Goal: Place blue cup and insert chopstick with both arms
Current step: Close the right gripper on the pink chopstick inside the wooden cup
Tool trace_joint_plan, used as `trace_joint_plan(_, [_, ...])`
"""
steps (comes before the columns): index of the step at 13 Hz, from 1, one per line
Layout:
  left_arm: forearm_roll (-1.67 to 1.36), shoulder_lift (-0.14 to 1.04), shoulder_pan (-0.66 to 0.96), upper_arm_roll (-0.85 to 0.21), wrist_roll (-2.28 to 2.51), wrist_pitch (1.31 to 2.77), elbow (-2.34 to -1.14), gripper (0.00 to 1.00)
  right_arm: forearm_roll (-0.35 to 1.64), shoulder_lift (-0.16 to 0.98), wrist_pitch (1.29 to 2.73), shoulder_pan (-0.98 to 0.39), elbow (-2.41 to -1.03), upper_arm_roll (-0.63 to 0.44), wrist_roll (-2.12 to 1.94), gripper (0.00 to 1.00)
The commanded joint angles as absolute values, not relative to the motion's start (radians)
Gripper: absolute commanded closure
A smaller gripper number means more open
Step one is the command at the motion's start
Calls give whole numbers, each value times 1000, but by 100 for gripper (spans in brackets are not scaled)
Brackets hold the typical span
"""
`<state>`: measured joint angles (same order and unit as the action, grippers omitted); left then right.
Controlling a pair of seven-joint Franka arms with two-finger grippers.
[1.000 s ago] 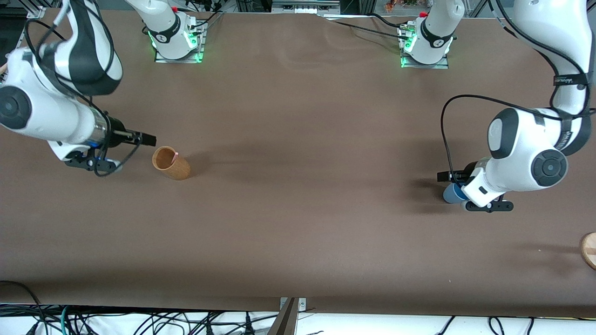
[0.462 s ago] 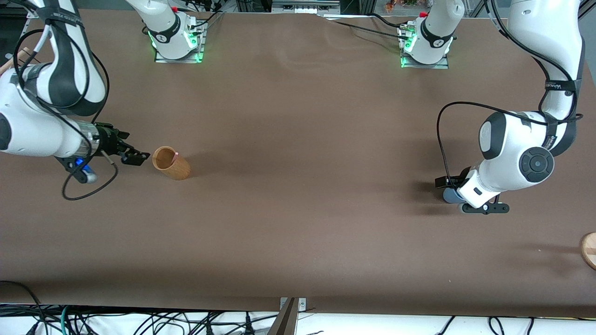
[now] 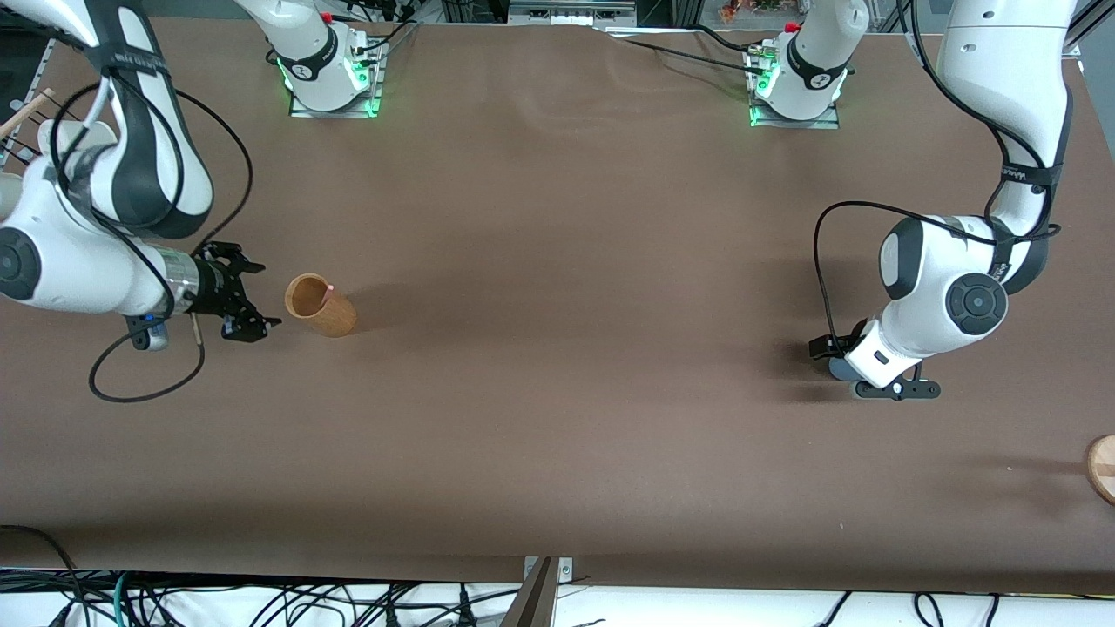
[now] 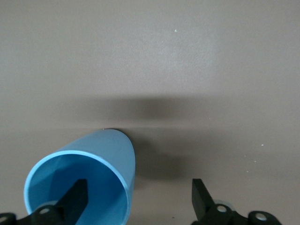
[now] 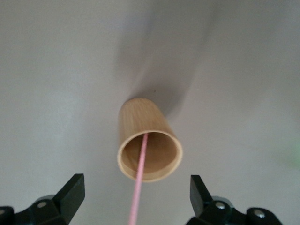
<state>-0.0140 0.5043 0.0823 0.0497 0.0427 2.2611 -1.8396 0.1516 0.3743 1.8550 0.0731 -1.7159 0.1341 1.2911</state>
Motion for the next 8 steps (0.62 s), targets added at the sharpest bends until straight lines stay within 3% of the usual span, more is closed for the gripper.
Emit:
trace_joint_plan(1, [17,512,71,48,40,2298,-1856,57,147,437,1844,58,-1629,137,1426,1])
trace_joint_plan(2, [17,512,69,48,40,2296,-1862,96,149,440,1844,51,-1629,137,1433,1])
trace_joint_plan(3, [15,509,68,49,40,2290,-1862,100,149,440,1844,38,-1628,137,1439,1])
trace_joint_plan(8, [8,500,49,49,43,2254,-1842,100,147,454,1879,-17,-1629,137,1512,1])
